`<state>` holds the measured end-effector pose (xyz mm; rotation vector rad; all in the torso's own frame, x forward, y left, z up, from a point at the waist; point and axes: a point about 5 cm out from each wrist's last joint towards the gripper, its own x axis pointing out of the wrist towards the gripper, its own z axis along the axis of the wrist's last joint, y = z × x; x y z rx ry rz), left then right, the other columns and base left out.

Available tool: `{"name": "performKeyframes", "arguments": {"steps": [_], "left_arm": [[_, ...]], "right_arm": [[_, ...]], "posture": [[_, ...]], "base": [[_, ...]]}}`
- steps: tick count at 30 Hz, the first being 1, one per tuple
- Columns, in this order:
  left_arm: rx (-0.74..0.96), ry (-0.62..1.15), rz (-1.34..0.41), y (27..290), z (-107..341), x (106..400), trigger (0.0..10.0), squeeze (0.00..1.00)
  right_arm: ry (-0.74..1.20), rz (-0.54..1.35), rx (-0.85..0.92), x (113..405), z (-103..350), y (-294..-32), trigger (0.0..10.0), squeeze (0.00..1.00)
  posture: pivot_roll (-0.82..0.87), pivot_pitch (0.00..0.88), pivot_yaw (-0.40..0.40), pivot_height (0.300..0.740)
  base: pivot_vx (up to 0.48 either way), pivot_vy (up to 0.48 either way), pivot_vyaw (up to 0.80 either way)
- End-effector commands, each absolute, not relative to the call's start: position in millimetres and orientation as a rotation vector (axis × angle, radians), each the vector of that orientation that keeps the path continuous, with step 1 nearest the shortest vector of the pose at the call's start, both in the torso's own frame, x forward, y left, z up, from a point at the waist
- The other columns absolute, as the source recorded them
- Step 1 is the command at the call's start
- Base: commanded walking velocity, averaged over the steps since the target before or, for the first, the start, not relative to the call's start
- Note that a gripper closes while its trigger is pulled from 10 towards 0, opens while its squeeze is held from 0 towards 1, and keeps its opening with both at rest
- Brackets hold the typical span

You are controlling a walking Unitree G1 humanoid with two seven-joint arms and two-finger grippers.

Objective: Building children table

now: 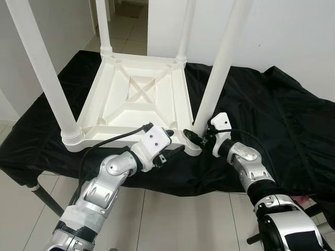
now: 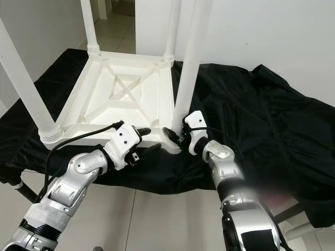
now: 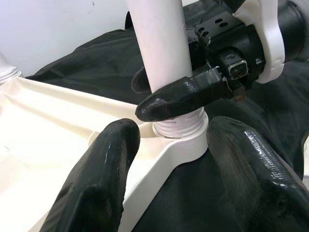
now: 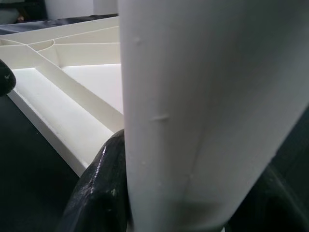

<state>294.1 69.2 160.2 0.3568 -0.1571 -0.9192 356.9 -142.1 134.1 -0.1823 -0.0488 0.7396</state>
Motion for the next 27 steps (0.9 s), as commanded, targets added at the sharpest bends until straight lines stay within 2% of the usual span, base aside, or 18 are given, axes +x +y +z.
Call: {"name": "performKeyframes", "arguments": {"steps": [1,3,4,5,18,24,27], "left_arm": [[0.374,-0.157,-0.930,67,159,294,10.0,0.00],[0.372,-0.156,-0.931,66,158,293,10.0,0.00],[0.371,-0.154,-0.932,66,157,292,10.0,0.00],[0.369,-0.152,-0.932,66,156,291,10.0,0.00],[0.361,-0.146,-0.932,67,154,290,10.0,0.00],[0.370,-0.129,-0.938,69,150,289,10.0,0.00],[0.369,-0.127,-0.936,70,150,288,10.0,0.00]], "right_arm": [[-0.013,0.767,-0.202,354,124,-142,0.0,0.00],[-0.017,0.759,-0.190,353,124,-143,0.0,0.00],[-0.020,0.745,-0.166,352,123,-144,5.5,0.00],[-0.023,0.725,-0.131,351,122,-145,10.0,0.00],[-0.021,0.515,-0.019,345,110,-141,10.0,0.00],[-0.047,0.350,0.072,335,112,-125,10.0,0.00],[-0.058,0.328,0.079,333,113,-123,10.0,0.00]], "posture": [[0.09,0.000,-0.061,0.740],[0.09,0.000,-0.068,0.740],[0.09,0.000,-0.072,0.740],[0.08,0.000,-0.073,0.740],[0.06,0.000,-0.067,0.740],[0.06,0.000,-0.066,0.740],[0.06,0.000,-0.066,0.740]], "base": [[0.000,0.000,0.00],[0.000,0.000,0.00],[0.000,0.000,0.00],[0.000,0.000,0.00],[0.000,0.000,0.00],[0.000,0.000,0.00],[0.000,0.000,0.00]]}}
